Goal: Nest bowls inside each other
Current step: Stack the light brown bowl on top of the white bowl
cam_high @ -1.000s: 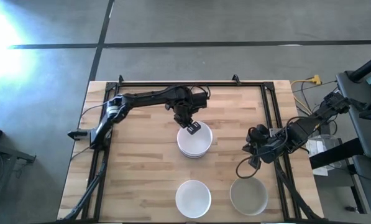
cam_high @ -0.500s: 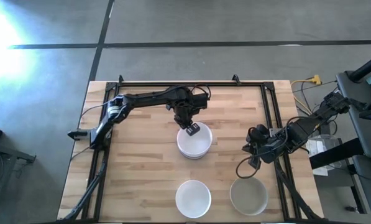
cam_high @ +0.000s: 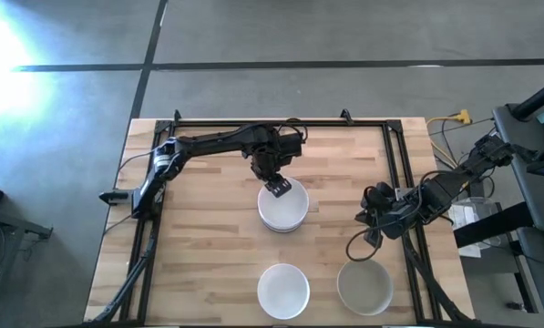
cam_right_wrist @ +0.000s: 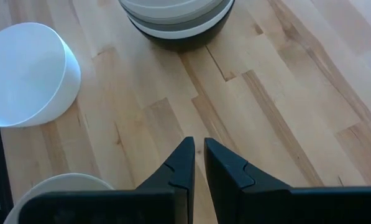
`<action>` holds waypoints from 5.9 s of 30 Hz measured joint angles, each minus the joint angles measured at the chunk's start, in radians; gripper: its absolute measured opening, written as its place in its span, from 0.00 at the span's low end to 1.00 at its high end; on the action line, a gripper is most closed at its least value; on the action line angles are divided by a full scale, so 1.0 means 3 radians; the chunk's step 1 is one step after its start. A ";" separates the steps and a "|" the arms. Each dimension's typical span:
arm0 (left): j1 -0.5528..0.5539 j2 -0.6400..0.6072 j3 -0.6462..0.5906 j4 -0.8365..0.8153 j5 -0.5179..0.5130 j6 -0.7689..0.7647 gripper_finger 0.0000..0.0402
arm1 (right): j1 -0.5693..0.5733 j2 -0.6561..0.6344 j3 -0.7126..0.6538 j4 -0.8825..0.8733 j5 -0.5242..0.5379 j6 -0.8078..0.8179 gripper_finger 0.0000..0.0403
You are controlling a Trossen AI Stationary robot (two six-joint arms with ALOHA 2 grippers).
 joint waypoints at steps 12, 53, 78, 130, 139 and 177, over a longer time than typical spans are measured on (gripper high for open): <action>0.0009 -0.0108 0.0193 0.0012 -0.0314 -0.0023 0.50 | -0.0001 0.0000 0.0000 0.0060 0.0001 0.0152 0.08; 0.0716 -0.0007 -0.0822 0.1148 0.2626 0.0676 0.00 | -0.0001 0.0000 0.0000 0.0194 0.0001 0.0172 0.08; 0.0824 -0.0021 -0.0882 0.1278 0.2413 0.0670 0.00 | -0.0001 0.0000 0.0000 0.0196 -0.0001 0.0139 0.08; -0.0405 -0.4232 -0.3525 0.3792 -0.0059 0.0305 0.00 | -0.0818 -0.0175 0.0350 0.1700 0.0489 -0.0906 0.08; -0.1170 -0.4575 -0.4361 0.4682 -0.0870 -0.0124 0.00 | -0.0835 -0.0050 0.0758 0.0700 0.0274 -0.0772 0.08; -0.1963 -0.3736 -0.4506 0.4841 -0.1307 -0.0207 0.00 | -0.0210 0.0264 -0.0146 0.0412 -0.1604 -0.0024 0.24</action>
